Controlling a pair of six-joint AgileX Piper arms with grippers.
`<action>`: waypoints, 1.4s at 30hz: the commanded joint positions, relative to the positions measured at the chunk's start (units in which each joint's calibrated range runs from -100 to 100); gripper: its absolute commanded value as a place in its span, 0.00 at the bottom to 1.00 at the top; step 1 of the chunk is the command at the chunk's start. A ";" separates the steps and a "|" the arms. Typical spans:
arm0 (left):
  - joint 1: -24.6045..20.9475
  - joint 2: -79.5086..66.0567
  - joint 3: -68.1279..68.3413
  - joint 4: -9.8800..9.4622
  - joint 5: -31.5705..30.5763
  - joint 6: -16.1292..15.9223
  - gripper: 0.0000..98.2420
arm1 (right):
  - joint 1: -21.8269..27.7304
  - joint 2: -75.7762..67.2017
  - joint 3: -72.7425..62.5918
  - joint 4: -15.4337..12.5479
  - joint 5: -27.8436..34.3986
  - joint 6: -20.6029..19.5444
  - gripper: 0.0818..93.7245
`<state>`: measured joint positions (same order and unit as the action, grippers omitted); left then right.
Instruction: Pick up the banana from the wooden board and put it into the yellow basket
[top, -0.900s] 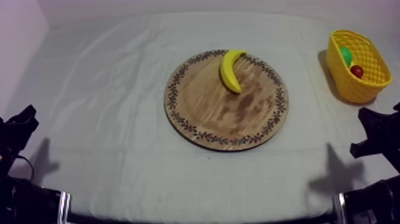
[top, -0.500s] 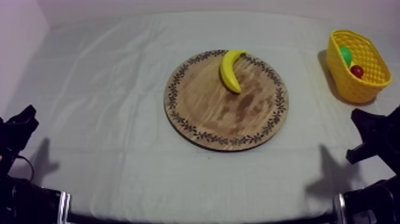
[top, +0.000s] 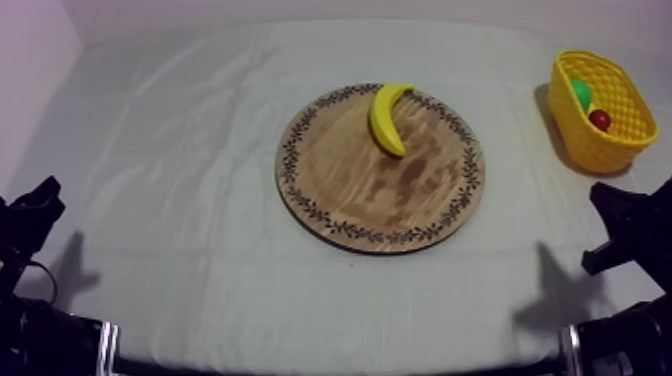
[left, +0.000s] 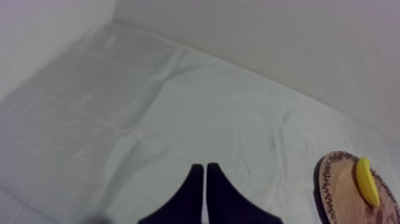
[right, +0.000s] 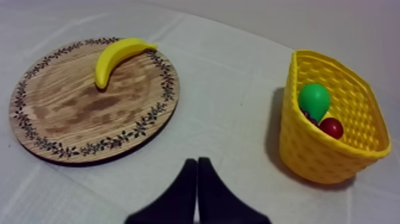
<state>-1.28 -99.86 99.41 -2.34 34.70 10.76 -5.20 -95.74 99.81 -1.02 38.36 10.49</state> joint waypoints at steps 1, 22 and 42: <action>0.01 0.03 0.04 0.02 -0.02 0.01 0.00 | -0.32 -0.01 -0.03 0.02 0.03 0.06 0.00; 0.01 0.03 0.04 0.02 -0.02 0.01 0.00 | -7.94 18.64 -14.55 -3.62 -11.10 1.15 0.00; 0.01 0.03 0.04 0.02 -0.02 0.01 0.00 | -14.99 76.21 -78.32 6.06 6.88 -16.59 0.01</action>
<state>-1.28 -99.86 99.41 -2.34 34.67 10.75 -19.93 -29.41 31.92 4.86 44.46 0.25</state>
